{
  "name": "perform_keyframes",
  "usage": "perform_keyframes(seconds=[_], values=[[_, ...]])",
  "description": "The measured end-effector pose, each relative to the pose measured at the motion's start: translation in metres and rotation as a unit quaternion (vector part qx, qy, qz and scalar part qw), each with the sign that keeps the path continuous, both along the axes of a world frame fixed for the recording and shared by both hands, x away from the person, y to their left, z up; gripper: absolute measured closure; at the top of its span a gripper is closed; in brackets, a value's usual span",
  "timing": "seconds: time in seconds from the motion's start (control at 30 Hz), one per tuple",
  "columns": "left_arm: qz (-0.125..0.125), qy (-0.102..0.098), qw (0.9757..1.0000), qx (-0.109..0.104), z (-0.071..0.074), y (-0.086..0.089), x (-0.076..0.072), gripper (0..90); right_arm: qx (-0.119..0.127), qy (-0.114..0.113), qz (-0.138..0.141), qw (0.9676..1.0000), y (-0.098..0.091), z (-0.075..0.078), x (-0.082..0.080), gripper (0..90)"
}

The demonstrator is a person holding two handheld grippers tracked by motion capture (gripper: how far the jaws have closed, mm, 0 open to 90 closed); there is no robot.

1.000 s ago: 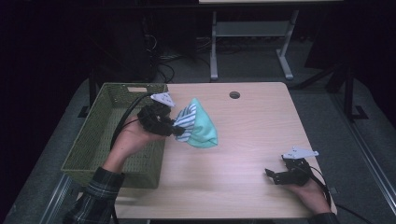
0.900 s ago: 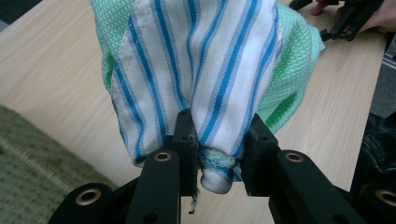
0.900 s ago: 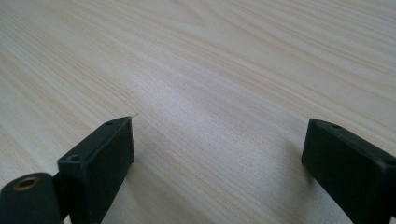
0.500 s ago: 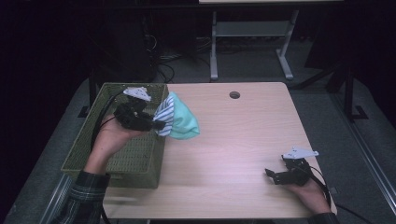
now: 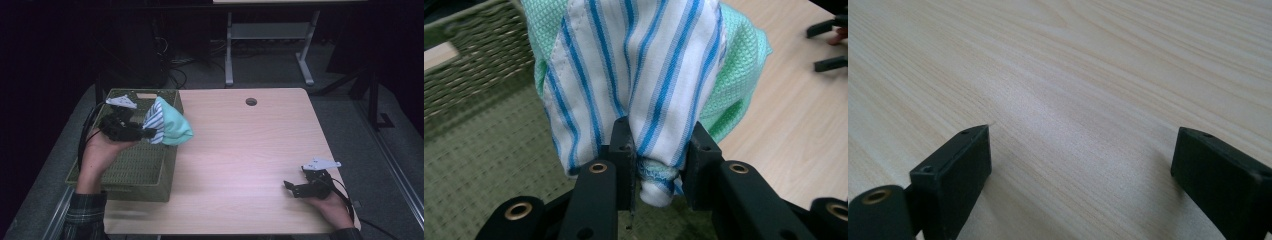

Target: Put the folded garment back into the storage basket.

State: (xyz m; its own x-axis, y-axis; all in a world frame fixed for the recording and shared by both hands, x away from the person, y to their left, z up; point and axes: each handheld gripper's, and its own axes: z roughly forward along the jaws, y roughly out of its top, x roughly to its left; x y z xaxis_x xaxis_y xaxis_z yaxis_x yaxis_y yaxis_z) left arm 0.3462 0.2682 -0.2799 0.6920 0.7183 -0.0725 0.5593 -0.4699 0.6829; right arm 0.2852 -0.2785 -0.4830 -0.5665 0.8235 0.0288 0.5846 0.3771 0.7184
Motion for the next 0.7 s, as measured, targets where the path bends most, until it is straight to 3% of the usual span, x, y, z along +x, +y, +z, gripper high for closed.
perform_keyframes(seconds=[0.37, 0.53, 0.7], values=[[0.068, -0.013, 0.9976, 0.0, -0.011, 0.033, -0.005, 70.3, 0.001, 0.0, -0.003, 1.0, 0.0, 0.0, 0.0, 8.5], [0.103, -0.008, 0.9944, 0.022, -0.018, 0.045, -0.002, 70.3, 0.0, 0.0, -0.005, 1.0, 0.0, 0.0, 0.0, 8.6], [0.13, 0.012, 0.9909, 0.031, -0.035, 0.061, 0.004, 70.3, 0.0, 0.001, -0.009, 1.0, 0.0, 0.0, 0.0, 8.5]])
